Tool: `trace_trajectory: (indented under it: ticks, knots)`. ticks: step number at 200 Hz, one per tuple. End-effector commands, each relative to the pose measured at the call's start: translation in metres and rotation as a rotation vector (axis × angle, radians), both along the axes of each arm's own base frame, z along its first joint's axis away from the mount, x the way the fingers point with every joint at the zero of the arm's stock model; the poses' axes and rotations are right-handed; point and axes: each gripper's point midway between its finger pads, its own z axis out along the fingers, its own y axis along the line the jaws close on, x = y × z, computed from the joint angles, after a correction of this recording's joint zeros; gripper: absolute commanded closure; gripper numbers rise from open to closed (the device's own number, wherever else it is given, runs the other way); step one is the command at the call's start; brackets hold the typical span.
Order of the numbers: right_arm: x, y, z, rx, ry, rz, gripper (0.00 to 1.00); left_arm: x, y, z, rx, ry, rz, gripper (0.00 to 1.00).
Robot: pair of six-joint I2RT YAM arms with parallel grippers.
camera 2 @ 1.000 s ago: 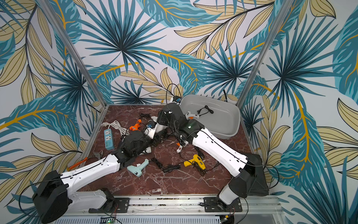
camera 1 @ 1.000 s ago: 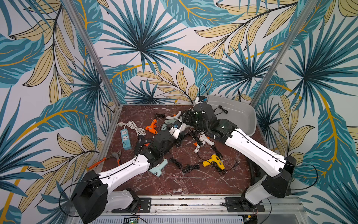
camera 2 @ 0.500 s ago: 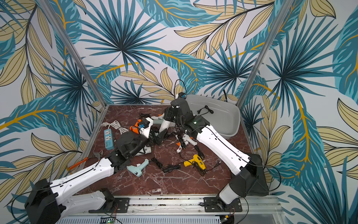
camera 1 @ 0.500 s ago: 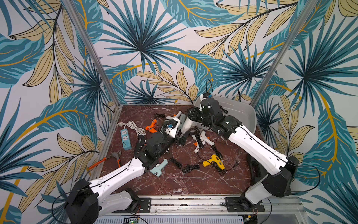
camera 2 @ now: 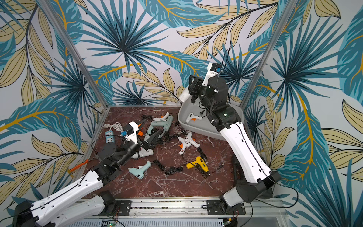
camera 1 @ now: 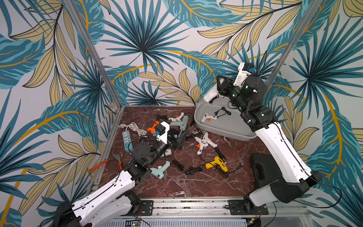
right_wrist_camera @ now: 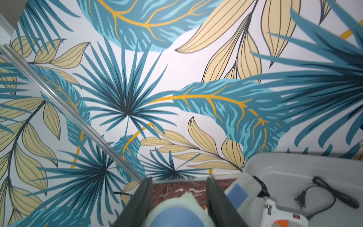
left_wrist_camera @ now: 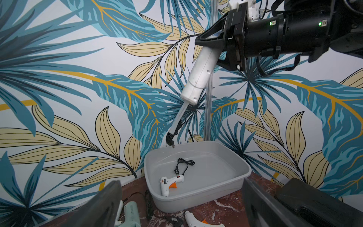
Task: Put the hot melt glue gun into the storage box
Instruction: Place the hot melt adhesive gun in the storage box.
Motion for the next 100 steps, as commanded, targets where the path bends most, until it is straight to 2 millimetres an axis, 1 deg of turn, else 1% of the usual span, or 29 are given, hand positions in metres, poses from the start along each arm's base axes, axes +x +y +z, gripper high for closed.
trace_trajectory:
  ticks: [1,25,26,50,73,100]
  knots:
    - [0.034,-0.014,0.013,-0.001,-0.127,-0.061,1.00,0.002,0.007,-0.009,0.002,0.029,0.036,0.00]
    - [0.077,-0.027,-0.014,0.005,-0.153,-0.104,1.00,0.005,0.012,-0.018,0.015,0.047,0.071,0.00]
    - [0.079,-0.027,-0.018,0.004,-0.150,-0.104,1.00,0.005,0.012,-0.018,0.016,0.047,0.072,0.00]
    - [0.117,-0.034,-0.045,0.007,-0.176,-0.130,1.00,0.010,0.016,-0.027,0.038,0.067,0.110,0.00]
    - [0.151,-0.035,-0.074,-0.019,-0.168,-0.146,1.00,0.015,0.021,-0.035,0.055,0.092,0.141,0.00]
    - [0.182,-0.031,-0.104,-0.042,-0.147,-0.135,1.00,0.018,0.025,-0.044,0.063,0.115,0.164,0.00]
